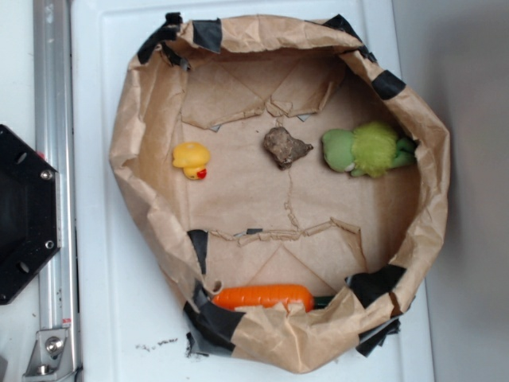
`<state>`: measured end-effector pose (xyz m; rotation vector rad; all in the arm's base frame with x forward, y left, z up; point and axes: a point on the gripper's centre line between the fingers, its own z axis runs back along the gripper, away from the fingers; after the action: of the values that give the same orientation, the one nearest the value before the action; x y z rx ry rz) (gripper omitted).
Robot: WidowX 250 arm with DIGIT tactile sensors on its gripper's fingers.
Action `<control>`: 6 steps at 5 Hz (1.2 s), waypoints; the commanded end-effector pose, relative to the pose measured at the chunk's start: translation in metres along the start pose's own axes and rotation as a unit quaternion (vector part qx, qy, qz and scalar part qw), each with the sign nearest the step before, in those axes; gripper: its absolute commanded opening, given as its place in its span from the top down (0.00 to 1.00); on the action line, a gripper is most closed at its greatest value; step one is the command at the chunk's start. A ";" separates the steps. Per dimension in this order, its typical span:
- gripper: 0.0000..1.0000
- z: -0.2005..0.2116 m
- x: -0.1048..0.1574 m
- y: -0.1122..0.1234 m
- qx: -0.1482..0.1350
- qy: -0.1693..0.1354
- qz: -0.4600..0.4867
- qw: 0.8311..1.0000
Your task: Grab the rock.
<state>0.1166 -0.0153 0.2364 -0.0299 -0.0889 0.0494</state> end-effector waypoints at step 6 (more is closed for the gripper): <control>0.00 -0.164 0.130 0.075 0.031 0.000 -0.118 0.993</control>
<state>0.2489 0.0551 0.0689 0.0222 -0.0365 -0.1924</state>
